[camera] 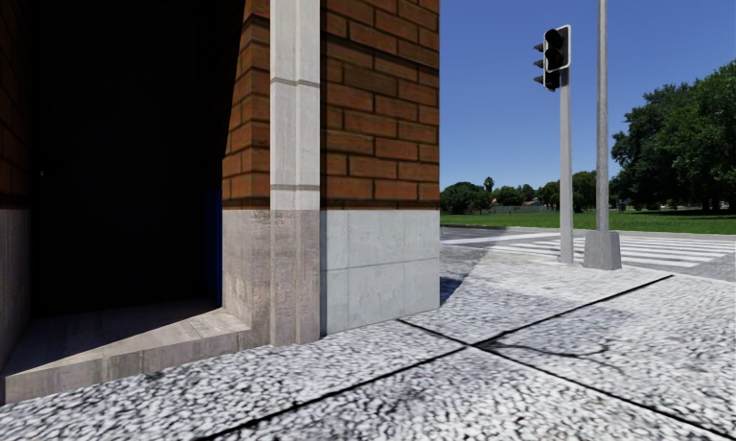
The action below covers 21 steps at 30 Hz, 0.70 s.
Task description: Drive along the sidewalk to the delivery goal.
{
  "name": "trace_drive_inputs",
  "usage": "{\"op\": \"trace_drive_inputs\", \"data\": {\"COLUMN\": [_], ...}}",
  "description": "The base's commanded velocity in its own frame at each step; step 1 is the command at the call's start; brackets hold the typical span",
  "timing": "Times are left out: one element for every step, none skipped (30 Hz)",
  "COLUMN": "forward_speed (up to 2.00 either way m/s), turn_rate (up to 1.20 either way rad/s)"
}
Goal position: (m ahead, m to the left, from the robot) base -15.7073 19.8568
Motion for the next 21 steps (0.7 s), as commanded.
{"op": "trace_drive_inputs", "data": {"forward_speed": [0.00, 0.00, 0.00, 0.00, 0.00, 0.00, 0.00, 0.00, 0.00, 0.00, 0.00, 0.00, 0.00, 0.00, 0.00, 0.00, 0.00, 0.00, 0.00, 0.00, 0.00], "turn_rate": [0.00, 0.00, 0.00, 0.00, 0.00, 0.00, 0.00, 0.00, 0.00, 0.00, 0.00, 0.00, 0.00, 0.00, 0.00, 0.00, 0.00, 0.00, 0.00, 0.00, 0.00]}}
